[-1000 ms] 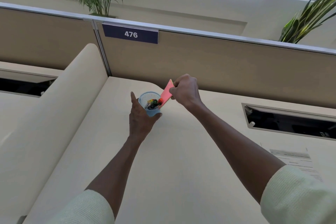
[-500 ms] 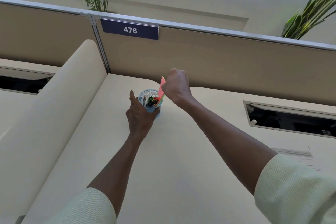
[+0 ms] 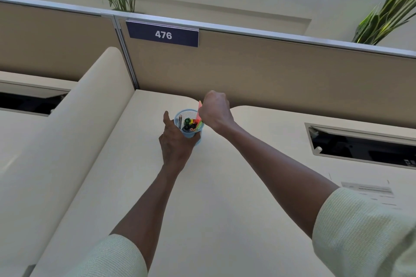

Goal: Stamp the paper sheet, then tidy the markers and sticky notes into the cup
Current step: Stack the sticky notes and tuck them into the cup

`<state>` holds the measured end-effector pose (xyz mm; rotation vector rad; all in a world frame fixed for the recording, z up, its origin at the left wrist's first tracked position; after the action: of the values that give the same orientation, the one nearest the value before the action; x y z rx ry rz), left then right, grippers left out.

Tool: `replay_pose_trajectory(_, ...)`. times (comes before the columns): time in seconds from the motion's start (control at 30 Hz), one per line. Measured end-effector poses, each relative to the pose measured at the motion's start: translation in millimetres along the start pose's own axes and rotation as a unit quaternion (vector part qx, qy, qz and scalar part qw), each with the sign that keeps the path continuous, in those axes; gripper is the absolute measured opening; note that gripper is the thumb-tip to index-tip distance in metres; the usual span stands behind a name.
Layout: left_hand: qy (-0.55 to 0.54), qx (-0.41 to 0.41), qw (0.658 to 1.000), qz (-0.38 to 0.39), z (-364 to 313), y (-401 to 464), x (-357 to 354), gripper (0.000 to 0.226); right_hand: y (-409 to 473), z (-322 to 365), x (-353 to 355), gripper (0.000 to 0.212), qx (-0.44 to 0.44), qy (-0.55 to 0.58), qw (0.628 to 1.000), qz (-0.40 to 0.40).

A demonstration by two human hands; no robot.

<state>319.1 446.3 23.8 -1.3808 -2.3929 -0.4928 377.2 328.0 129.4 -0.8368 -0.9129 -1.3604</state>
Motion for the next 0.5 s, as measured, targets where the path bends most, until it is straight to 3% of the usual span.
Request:
replay_pose_trajectory(0.1, -0.008, -0.003, 1.0, -0.002, -1.1, -0.1, 1.0, 0.114, 8.9, -6.8, -8.7, 0.009, -0.042, 0.091, 0.994, 0.05)
replay_pose_trajectory(0.27, -0.011, -0.002, 1.0, 0.002, -2.6, 0.3, 1.9, 0.113, 11.9, -19.5, -19.8, 0.029, -0.116, 0.206, 0.966, 0.104)
replay_pose_trajectory(0.4, -0.001, -0.009, 1.0, 0.005, -2.9, 0.8, 2.5, 0.113, 11.5, -28.0, -34.4, 0.03, -0.131, 0.166, 0.971, 0.107)
replay_pose_trajectory(0.5, 0.0, -0.01, 1.0, 0.005, -1.7, 1.0, 2.9, 0.112, 7.8, -37.1, -41.6, 0.042, -0.142, 0.12, 0.978, 0.093)
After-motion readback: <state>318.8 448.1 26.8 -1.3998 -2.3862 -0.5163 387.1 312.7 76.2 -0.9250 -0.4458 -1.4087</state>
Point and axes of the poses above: each hand's wrist, its own y-axis towards the middle knuckle, its own x-axis out of the back of the hand, z = x × y, the point moved 4 cm from there along y, towards the middle knuckle, and after that the axes turned 7 degrees about -y, right-handed, at the moved point
